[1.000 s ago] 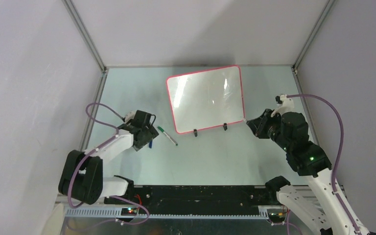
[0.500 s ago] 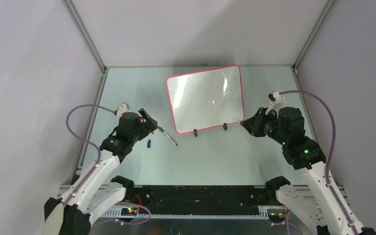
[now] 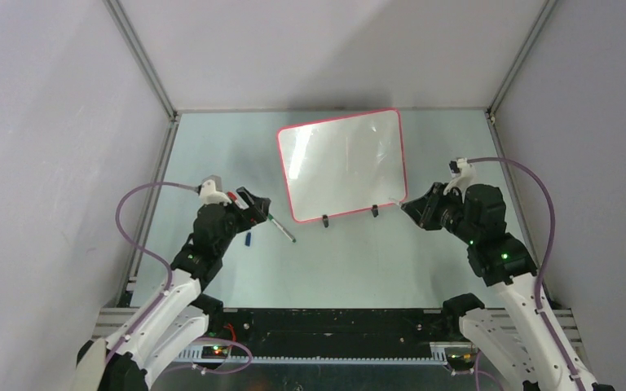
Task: Write a sentence on the whiteboard
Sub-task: Hold the whiteboard on the whiteboard stand.
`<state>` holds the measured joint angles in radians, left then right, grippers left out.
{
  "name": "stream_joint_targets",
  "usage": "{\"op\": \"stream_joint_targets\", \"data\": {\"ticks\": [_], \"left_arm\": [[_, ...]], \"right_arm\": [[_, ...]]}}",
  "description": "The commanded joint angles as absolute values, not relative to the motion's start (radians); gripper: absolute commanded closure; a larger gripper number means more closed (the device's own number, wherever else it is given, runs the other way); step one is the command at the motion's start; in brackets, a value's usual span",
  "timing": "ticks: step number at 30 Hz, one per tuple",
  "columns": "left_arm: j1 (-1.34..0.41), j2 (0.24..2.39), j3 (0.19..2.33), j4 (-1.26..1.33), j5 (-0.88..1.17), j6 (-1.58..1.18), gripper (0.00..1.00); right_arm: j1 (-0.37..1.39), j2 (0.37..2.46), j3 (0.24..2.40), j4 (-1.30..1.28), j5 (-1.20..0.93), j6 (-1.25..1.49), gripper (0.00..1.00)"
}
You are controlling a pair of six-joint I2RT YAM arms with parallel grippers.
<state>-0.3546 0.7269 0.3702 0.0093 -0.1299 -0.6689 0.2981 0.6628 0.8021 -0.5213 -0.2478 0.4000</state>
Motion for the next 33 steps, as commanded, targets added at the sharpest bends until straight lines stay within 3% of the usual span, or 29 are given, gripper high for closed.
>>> {"op": "stream_joint_targets", "data": {"ticks": [1, 10, 19, 33], "left_arm": [[-0.358, 0.768, 0.390, 0.192, -0.180, -0.595, 0.01], [-0.358, 0.893, 0.379, 0.351, -0.145, -0.525, 0.01], [-0.358, 0.777, 0.279, 0.396, -0.113, -0.512, 0.02], [-0.359, 0.662, 0.232, 0.417, -0.088, -0.654, 0.02]], "right_arm": [[0.293, 0.667, 0.801, -0.458, -0.229, 0.443, 1.00], [0.292, 0.649, 0.803, -0.531, -0.073, 0.537, 1.00], [0.317, 0.605, 0.819, -0.737, 0.172, 0.836, 1.00], [0.241, 0.602, 0.804, -0.588, -0.162, 0.805, 1.00]]}}
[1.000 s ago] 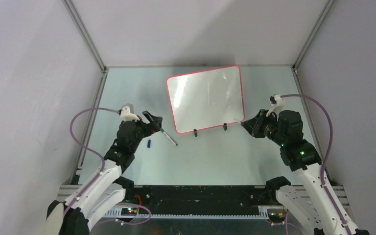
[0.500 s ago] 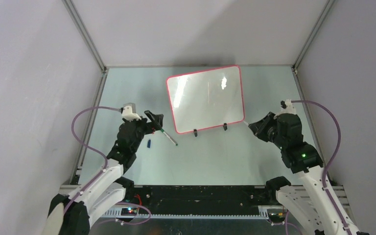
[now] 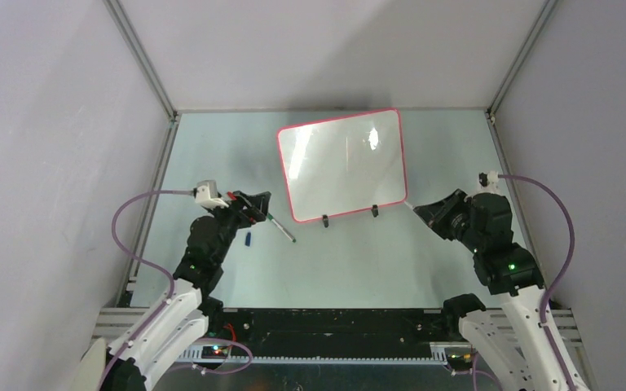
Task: Write a sentence on the whiteboard
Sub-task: Hold the whiteboard on the whiteboard stand.
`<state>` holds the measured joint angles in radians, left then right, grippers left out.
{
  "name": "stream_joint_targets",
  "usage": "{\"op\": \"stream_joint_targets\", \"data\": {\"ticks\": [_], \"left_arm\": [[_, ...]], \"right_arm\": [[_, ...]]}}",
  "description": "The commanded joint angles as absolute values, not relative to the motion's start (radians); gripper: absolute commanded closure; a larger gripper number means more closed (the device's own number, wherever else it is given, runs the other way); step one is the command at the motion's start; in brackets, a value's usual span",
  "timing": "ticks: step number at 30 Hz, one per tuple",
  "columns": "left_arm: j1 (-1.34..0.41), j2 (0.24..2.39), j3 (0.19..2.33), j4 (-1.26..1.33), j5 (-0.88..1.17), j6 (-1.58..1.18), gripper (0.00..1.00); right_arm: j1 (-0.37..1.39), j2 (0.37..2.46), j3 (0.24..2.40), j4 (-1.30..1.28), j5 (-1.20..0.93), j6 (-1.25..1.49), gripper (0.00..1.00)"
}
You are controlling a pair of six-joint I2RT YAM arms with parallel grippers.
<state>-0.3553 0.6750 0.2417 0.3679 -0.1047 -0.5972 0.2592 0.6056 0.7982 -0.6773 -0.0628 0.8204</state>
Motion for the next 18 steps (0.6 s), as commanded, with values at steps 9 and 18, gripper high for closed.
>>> {"op": "stream_joint_targets", "data": {"ticks": [9, 18], "left_arm": [[-0.360, 0.727, 0.219, 0.475, -0.023, -0.687, 0.03], [-0.359, 0.752, 0.213, 0.525, -0.008, -0.661, 0.03]], "right_arm": [[0.233, 0.601, 0.839, -0.512, -0.198, 0.829, 1.00], [0.238, 0.767, 0.919, -0.417, -0.235, 0.804, 1.00]]}}
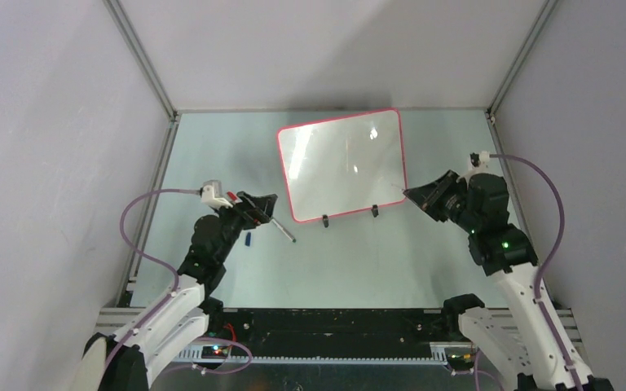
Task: Write a sentence on the whiteboard
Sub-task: Hold the whiteboard on the whiteboard stand.
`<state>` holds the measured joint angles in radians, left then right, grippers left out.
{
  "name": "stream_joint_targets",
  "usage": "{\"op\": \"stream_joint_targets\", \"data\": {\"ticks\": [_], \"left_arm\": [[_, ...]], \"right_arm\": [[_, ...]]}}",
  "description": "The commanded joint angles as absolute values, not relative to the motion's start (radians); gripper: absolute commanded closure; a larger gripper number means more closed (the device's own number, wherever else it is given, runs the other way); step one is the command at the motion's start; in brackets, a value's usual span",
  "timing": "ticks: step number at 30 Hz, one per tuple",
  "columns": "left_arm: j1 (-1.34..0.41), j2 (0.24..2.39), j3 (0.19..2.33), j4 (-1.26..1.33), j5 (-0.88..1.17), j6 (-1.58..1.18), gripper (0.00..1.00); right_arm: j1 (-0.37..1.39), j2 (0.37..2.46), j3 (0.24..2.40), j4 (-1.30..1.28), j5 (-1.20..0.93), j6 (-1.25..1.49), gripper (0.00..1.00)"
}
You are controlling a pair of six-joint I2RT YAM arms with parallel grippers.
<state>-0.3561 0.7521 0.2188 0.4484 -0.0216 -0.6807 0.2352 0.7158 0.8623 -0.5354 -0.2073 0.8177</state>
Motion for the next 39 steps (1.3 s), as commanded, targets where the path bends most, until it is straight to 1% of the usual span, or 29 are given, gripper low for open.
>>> {"op": "stream_joint_targets", "data": {"ticks": [1, 4, 8, 12, 15, 18, 21, 26, 28, 33, 36, 39], "left_arm": [[-0.359, 0.752, 0.212, 0.532, -0.008, -0.650, 0.02], [-0.359, 0.767, 0.200, 0.572, 0.028, -0.614, 0.02], [-0.353, 0.812, 0.180, 0.714, 0.068, -0.569, 0.01], [-0.314, 0.879, 0.260, 0.712, 0.105, -0.576, 0.01], [-0.295, 0.925, 0.305, 0.713, 0.104, -0.577, 0.01], [-0.293, 0.959, 0.311, 0.833, 0.085, -0.564, 0.01], [-0.284, 1.063, 0.356, 0.893, 0.101, -0.542, 0.05], [-0.244, 1.235, 0.400, 1.010, 0.230, -0.520, 0.05], [-0.222, 1.284, 0.415, 1.031, 0.263, -0.512, 0.05], [-0.164, 1.396, 0.508, 1.044, 0.344, -0.507, 0.05], [-0.134, 1.494, 0.588, 1.056, 0.456, -0.536, 0.05], [-0.124, 1.563, 0.667, 1.071, 0.542, -0.560, 0.11]], "right_arm": [[0.242, 0.780, 0.925, -0.377, -0.236, 0.796, 1.00], [0.251, 0.878, 0.984, -0.333, -0.222, 0.780, 1.00], [0.260, 1.020, 1.069, -0.292, -0.172, 0.797, 1.00], [0.261, 1.125, 1.188, -0.238, -0.189, 0.738, 1.00], [0.251, 1.177, 1.275, -0.163, -0.252, 0.664, 1.00], [0.243, 1.233, 1.338, -0.114, -0.266, 0.602, 1.00], [0.246, 1.285, 1.413, -0.082, -0.239, 0.577, 1.00], [0.272, 1.423, 1.589, -0.103, -0.214, 0.525, 1.00], [0.297, 1.459, 1.629, -0.126, -0.216, 0.489, 1.00], [0.406, 1.483, 1.627, -0.181, -0.153, 0.362, 1.00], [0.461, 1.477, 1.580, -0.189, -0.067, 0.316, 1.00], [0.491, 1.455, 1.516, -0.139, -0.038, 0.294, 1.00]]}}
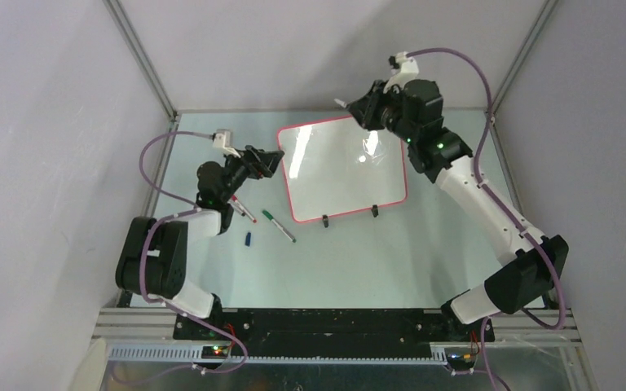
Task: Write a sentence on the whiteboard
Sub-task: Hold the whiteboard on the whiteboard stand.
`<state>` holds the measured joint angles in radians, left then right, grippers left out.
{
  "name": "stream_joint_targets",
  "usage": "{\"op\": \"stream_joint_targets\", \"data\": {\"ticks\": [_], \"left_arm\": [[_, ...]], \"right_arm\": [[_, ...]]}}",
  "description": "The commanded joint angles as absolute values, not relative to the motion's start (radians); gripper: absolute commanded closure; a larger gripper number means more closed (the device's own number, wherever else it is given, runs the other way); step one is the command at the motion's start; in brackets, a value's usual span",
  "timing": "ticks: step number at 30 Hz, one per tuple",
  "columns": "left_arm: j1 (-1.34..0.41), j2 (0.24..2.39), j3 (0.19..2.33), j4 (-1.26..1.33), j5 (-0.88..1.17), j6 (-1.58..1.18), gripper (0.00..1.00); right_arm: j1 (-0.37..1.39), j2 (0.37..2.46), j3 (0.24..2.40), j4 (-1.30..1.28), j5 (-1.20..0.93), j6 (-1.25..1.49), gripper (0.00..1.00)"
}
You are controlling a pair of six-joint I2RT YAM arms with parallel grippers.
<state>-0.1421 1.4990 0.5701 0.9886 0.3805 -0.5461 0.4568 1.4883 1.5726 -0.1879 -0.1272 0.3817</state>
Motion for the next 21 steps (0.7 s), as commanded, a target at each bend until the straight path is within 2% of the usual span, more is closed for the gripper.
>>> {"op": "stream_joint_targets", "data": {"ticks": [1, 6, 10, 14, 18, 20, 21], "left_arm": [[-0.122, 1.587, 0.679, 1.072, 0.575, -0.562, 0.11], [-0.122, 1.666, 0.730, 1.077, 0.611, -0.593, 0.14], [-0.121, 1.697, 0.748, 1.091, 0.630, -0.626, 0.30], [-0.121, 1.705, 0.749, 1.110, 0.668, -0.664, 0.51], [-0.122, 1.716, 0.741, 1.138, 0.716, -0.705, 0.65], [-0.123, 1.715, 0.728, 1.145, 0.731, -0.717, 0.80], [-0.123, 1.715, 0.717, 1.147, 0.734, -0.719, 0.84]], "right_arm": [[0.492, 1.450, 1.483, -0.127, -0.042, 0.295, 1.00], [0.484, 1.426, 1.446, -0.120, -0.052, 0.287, 1.00], [0.482, 1.408, 1.423, -0.128, -0.057, 0.278, 1.00], [0.480, 1.394, 1.411, -0.148, -0.055, 0.265, 1.00], [0.475, 1.370, 1.399, -0.167, -0.045, 0.255, 1.00], [0.470, 1.354, 1.386, -0.172, -0.045, 0.254, 1.00], [0.471, 1.341, 1.378, -0.175, -0.046, 0.254, 1.00]]}}
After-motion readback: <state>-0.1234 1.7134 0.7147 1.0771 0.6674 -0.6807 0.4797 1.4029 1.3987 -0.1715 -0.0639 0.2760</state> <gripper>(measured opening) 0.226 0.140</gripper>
